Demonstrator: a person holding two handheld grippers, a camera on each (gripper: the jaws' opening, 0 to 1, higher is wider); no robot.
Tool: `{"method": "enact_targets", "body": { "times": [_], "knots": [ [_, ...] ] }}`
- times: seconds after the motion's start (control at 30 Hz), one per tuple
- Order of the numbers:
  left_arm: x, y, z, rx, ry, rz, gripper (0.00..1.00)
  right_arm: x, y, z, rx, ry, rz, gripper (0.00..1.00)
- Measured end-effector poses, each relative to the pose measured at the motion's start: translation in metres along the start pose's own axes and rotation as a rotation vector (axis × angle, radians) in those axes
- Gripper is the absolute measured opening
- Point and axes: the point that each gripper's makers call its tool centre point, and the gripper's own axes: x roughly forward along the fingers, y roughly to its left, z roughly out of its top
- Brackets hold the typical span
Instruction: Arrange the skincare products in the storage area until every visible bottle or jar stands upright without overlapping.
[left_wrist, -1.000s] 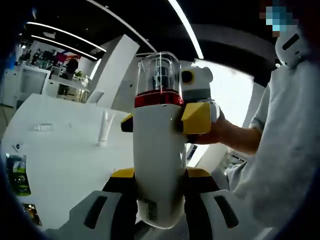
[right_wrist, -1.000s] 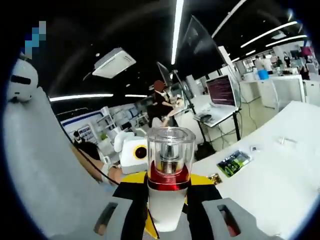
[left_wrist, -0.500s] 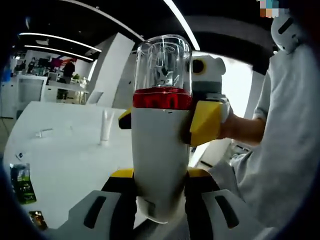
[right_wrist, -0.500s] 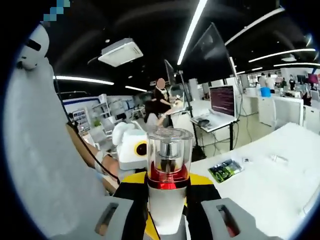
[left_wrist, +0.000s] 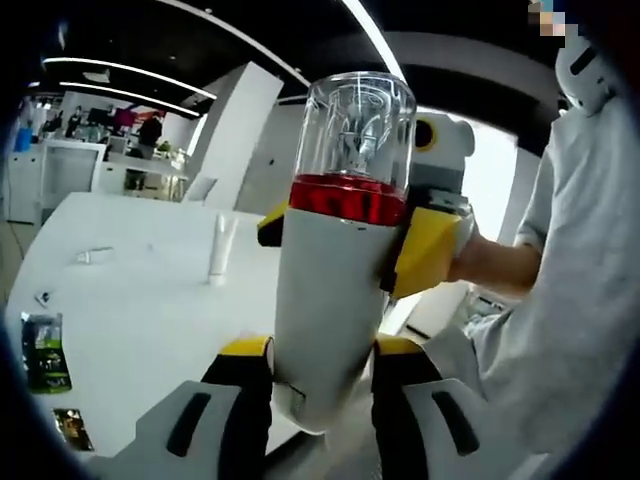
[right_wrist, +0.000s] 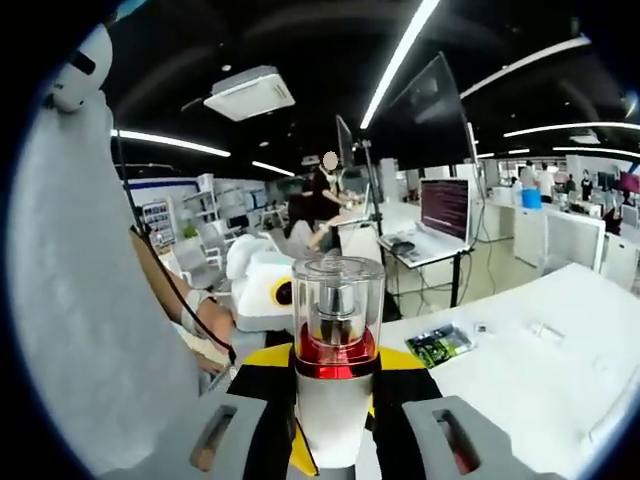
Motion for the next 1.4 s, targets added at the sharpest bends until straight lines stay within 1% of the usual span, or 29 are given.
{"method": "enact_targets", "body": {
  "times": [0.07, 0.13, 0.23, 0.47, 0.53, 0.57, 0.6, 0.63, 0.67, 0.7, 0.73, 0.83, 0.9, 0.93, 0.97, 1.0, 1.03, 1.07, 1.1, 1.13, 1.23, 1.3, 1.33, 1.4],
  "knots": [
    [0.001, 0.001, -0.002, 0.004, 0.012, 0.005, 0.33, -0.003, -0.003, -0.001, 0.001, -0.002, -0.011, 0.21],
    [0.002, 0.001, -0.007, 0.014, 0.036, 0.01, 0.32, -0.007, -0.007, -0.001, 0.017, -0.007, -0.018, 0.21],
    [0.003, 0.002, -0.01, 0.024, 0.056, 0.02, 0.31, -0.011, -0.011, 0.001, 0.038, -0.027, -0.029, 0.21],
    [0.006, 0.01, -0.005, 0.013, 0.043, 0.071, 0.32, -0.023, -0.028, 0.007, 0.028, -0.04, -0.078, 0.21],
    [0.006, 0.009, -0.001, 0.021, 0.033, 0.067, 0.33, -0.028, -0.033, 0.01, 0.036, -0.049, -0.092, 0.21],
    [0.006, 0.011, -0.001, 0.045, 0.044, 0.079, 0.31, -0.029, -0.034, 0.011, 0.035, -0.051, -0.094, 0.21],
    [0.004, 0.015, -0.004, 0.062, 0.073, 0.096, 0.3, -0.033, -0.036, 0.012, 0.034, -0.048, -0.101, 0.21],
    [0.001, 0.024, -0.007, 0.086, 0.104, 0.135, 0.29, -0.035, -0.038, 0.012, 0.032, -0.048, -0.107, 0.21],
    [-0.001, 0.031, -0.007, 0.115, 0.119, 0.167, 0.28, -0.038, -0.041, 0.012, 0.029, -0.048, -0.116, 0.21],
    [-0.005, 0.041, -0.008, 0.118, 0.138, 0.218, 0.28, -0.042, -0.046, 0.011, 0.03, -0.047, -0.128, 0.21],
    [-0.008, 0.046, -0.007, 0.115, 0.14, 0.238, 0.28, -0.045, -0.05, 0.01, 0.036, -0.048, -0.139, 0.21],
    [-0.015, 0.056, -0.004, 0.125, 0.134, 0.266, 0.33, -0.055, -0.06, 0.007, 0.052, -0.053, -0.171, 0.21],
    [-0.019, 0.064, -0.002, 0.137, 0.129, 0.301, 0.49, -0.061, -0.066, 0.004, 0.065, -0.054, -0.19, 0.21],
    [-0.025, 0.075, -0.005, 0.166, 0.154, 0.354, 0.57, -0.066, -0.072, 0.003, 0.076, -0.055, -0.204, 0.21],
    [-0.029, 0.083, -0.009, 0.201, 0.183, 0.388, 0.63, -0.071, -0.077, 0.002, 0.081, -0.059, -0.22, 0.21],
    [-0.031, 0.088, -0.011, 0.217, 0.202, 0.409, 0.64, -0.075, -0.081, 0.001, 0.084, -0.061, -0.234, 0.21],
    [-0.034, 0.092, -0.013, 0.232, 0.214, 0.426, 0.63, -0.079, -0.085, 0.0, 0.087, -0.061, -0.245, 0.21],
    [-0.036, 0.096, -0.016, 0.223, 0.22, 0.439, 0.61, -0.084, -0.09, -0.001, 0.091, -0.062, -0.261, 0.21],
    [-0.039, 0.1, -0.018, 0.219, 0.234, 0.459, 0.6, -0.087, -0.094, -0.001, 0.097, -0.065, -0.273, 0.21],
    [-0.039, 0.103, -0.017, 0.227, 0.233, 0.474, 0.61, -0.092, -0.1, -0.002, 0.102, -0.067, -0.288, 0.21],
    [-0.038, 0.107, -0.019, 0.273, 0.254, 0.485, 0.69, -0.102, -0.114, -0.006, 0.119, -0.072, -0.328, 0.21],
    [-0.039, 0.112, -0.025, 0.27, 0.28, 0.499, 0.73, -0.109, -0.124, -0.008, 0.13, -0.075, -0.353, 0.21],
    [-0.039, 0.114, -0.026, 0.268, 0.283, 0.505, 0.76, -0.111, -0.127, -0.009, 0.132, -0.075, -0.36, 0.21],
    [-0.04, 0.117, -0.029, 0.255, 0.291, 0.515, 0.77, -0.116, -0.134, -0.011, 0.138, -0.074, -0.381, 0.21]
  ]
}}
